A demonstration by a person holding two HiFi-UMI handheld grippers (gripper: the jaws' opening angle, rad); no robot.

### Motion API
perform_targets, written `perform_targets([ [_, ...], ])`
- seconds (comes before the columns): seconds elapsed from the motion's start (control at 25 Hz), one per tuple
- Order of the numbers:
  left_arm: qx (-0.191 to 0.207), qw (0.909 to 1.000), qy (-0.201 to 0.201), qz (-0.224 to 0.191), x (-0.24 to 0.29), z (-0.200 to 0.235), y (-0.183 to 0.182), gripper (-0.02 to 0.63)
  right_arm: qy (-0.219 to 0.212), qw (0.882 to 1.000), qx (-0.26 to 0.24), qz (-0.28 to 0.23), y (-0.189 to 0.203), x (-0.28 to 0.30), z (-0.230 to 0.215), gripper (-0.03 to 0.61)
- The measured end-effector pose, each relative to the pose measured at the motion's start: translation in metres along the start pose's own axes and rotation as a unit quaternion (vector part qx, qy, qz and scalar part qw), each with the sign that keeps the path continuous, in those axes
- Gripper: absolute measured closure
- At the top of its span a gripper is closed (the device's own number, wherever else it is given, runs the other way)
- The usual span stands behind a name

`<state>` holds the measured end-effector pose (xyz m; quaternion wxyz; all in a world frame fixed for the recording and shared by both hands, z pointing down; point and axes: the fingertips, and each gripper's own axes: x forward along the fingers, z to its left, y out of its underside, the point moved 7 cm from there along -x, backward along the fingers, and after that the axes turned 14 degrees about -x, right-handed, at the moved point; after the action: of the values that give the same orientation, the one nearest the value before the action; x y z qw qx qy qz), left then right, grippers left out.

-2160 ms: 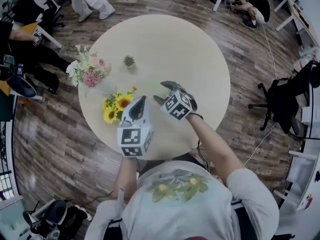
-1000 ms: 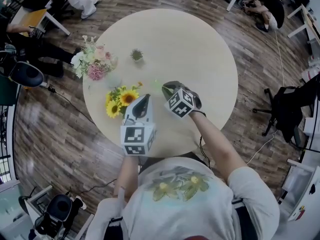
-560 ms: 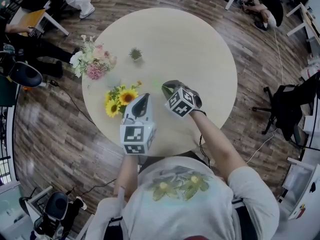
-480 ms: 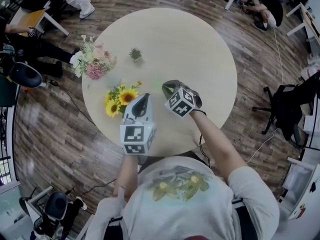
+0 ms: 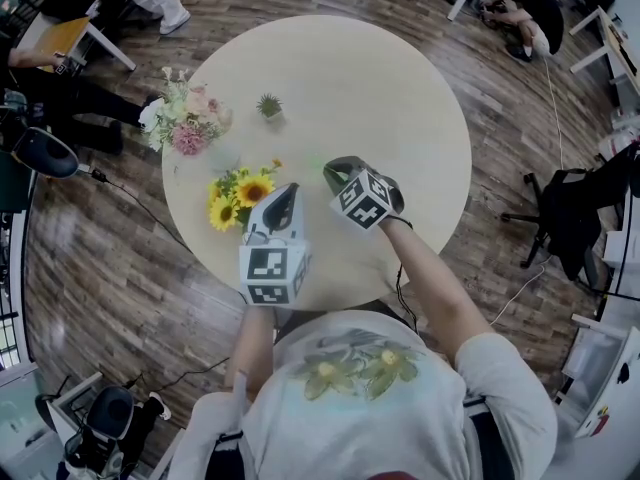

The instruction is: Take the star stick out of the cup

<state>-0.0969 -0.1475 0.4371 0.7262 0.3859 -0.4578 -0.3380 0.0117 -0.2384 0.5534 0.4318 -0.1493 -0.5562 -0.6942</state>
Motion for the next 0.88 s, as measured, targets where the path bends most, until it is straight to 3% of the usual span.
perform_targets([
  [0.88,0.012,0.9999,0.007,-0.008,-0.002,-0.003,-0.005,0.614,0.025,0.999,0.015,-0.021,-0.010,-0.024,-0.007,0.558],
])
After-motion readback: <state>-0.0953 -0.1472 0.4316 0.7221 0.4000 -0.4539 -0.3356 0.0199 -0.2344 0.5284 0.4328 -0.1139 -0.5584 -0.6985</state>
